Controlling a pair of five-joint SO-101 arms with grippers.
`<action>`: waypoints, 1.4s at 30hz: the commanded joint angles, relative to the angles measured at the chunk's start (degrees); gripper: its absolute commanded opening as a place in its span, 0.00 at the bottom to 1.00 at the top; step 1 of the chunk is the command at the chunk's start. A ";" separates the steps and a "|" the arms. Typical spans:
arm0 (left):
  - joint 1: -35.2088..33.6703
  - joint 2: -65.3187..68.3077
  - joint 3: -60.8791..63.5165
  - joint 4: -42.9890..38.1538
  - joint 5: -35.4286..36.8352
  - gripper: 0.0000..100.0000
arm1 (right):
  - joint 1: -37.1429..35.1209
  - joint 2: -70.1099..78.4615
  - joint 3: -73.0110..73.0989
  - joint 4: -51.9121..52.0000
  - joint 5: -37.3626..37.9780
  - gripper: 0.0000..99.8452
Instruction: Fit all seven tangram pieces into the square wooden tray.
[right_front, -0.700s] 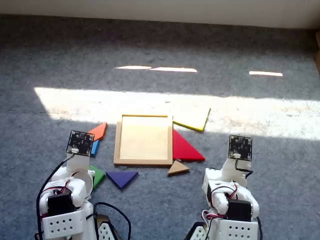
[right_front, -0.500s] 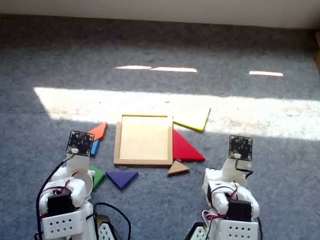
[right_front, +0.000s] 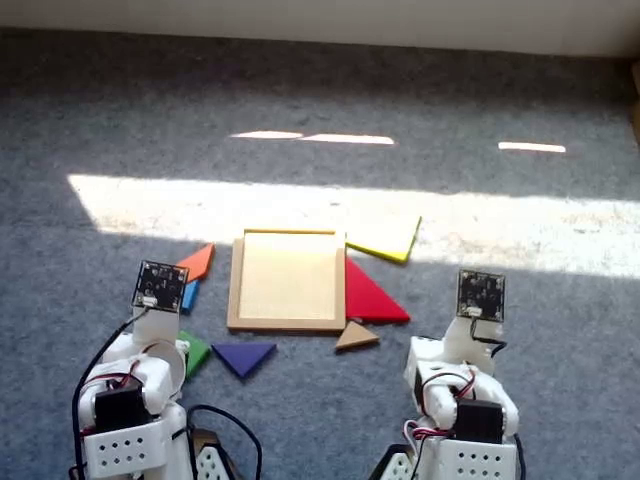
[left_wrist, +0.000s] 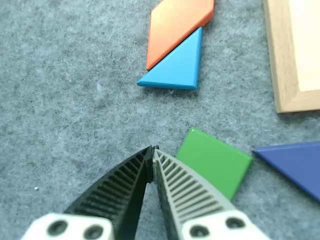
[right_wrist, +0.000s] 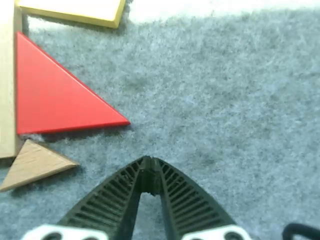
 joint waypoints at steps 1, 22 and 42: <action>-0.66 -1.27 1.19 0.35 0.35 0.01 | 0.40 -0.57 7.43 0.13 0.53 0.01; -0.66 -1.27 1.19 0.35 0.35 0.01 | 0.40 -0.57 7.43 0.13 0.26 0.01; -0.66 -1.27 1.19 0.35 0.35 0.01 | 1.89 -0.57 7.25 0.13 0.53 0.01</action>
